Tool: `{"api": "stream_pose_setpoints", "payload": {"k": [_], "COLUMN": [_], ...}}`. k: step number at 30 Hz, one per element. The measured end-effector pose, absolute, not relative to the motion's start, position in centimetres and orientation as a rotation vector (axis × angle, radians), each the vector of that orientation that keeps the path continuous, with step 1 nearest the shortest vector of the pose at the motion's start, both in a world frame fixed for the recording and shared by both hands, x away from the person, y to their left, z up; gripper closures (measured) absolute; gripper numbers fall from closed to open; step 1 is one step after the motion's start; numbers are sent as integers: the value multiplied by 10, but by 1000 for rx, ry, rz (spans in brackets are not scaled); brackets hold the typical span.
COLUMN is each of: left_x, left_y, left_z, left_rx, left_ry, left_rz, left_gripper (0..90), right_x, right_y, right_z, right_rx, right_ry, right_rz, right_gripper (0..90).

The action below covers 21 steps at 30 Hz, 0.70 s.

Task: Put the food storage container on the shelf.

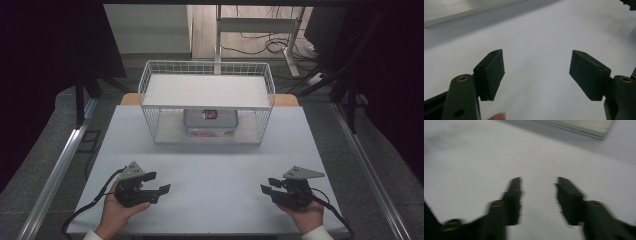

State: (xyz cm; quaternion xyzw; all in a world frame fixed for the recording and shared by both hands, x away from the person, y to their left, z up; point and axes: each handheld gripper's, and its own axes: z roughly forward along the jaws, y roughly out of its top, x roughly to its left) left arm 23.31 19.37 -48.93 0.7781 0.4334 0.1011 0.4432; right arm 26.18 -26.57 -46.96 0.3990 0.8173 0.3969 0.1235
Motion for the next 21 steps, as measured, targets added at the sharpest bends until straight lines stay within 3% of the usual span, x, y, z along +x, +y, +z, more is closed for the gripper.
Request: {"api": "stream_pose_setpoints", "payload": {"k": [2, 5, 21], "left_x": [234, 234, 235], "left_y": [193, 193, 192], "left_z": [-490, -491, -492], "left_rx": [1931, 1933, 1944], "left_ry": [1074, 1079, 1077], "left_rz": [248, 247, 250], "left_gripper": [282, 282, 276], "right_x": [261, 263, 266], "right_y": [-268, -271, -271], "right_z": [-470, -471, -475], "right_rx": [1175, 1214, 1236], "right_ry": [2356, 2334, 2359], "right_rz": [1126, 1150, 1140], "right_gripper": [391, 336, 312]}}
